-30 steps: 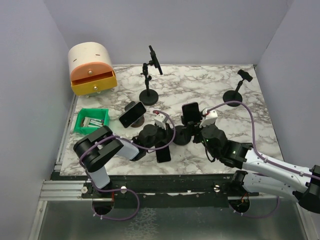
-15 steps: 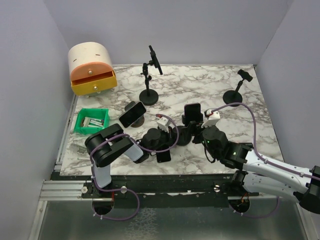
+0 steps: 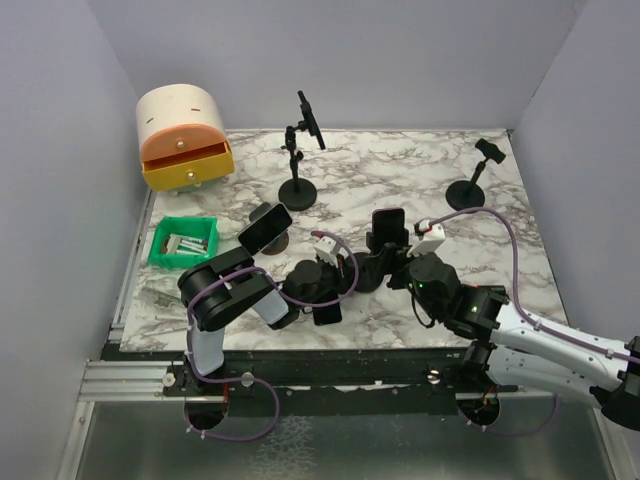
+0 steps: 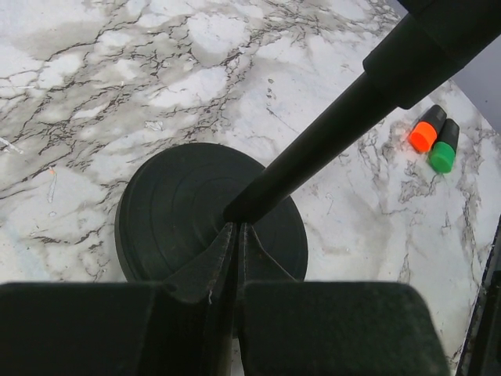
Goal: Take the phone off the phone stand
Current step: Adjust the phone stand with the phone at the center of the board.
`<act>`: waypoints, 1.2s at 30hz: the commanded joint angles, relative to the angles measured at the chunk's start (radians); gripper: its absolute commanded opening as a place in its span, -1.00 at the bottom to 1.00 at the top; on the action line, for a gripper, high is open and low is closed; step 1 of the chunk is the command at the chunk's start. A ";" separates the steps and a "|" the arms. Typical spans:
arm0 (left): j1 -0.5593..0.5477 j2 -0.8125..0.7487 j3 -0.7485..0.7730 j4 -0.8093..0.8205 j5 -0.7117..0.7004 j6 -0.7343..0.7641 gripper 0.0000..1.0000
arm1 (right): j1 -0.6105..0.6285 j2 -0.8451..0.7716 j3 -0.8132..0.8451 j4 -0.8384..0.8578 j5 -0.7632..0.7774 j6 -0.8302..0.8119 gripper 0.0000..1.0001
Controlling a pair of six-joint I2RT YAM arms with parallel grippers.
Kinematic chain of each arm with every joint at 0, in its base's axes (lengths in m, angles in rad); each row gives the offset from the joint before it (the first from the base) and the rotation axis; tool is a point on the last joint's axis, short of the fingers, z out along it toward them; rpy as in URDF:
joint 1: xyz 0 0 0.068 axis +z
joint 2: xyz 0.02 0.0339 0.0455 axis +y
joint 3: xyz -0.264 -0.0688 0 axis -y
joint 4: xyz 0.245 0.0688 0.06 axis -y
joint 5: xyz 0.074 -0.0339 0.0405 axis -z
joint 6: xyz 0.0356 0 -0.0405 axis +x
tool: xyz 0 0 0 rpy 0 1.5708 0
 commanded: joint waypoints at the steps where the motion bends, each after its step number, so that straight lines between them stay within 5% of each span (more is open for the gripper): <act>1: -0.005 0.026 -0.028 -0.004 -0.034 0.002 -0.93 | -0.002 -0.050 0.033 -0.120 0.007 0.034 0.54; 16: -0.008 0.065 -0.034 0.006 -0.038 0.001 -0.99 | -0.001 -0.061 0.154 -0.260 -0.114 -0.014 0.99; 36: -0.016 0.073 -0.036 0.030 -0.022 0.006 -1.00 | -0.002 -0.041 0.526 -0.474 -0.053 -0.198 0.99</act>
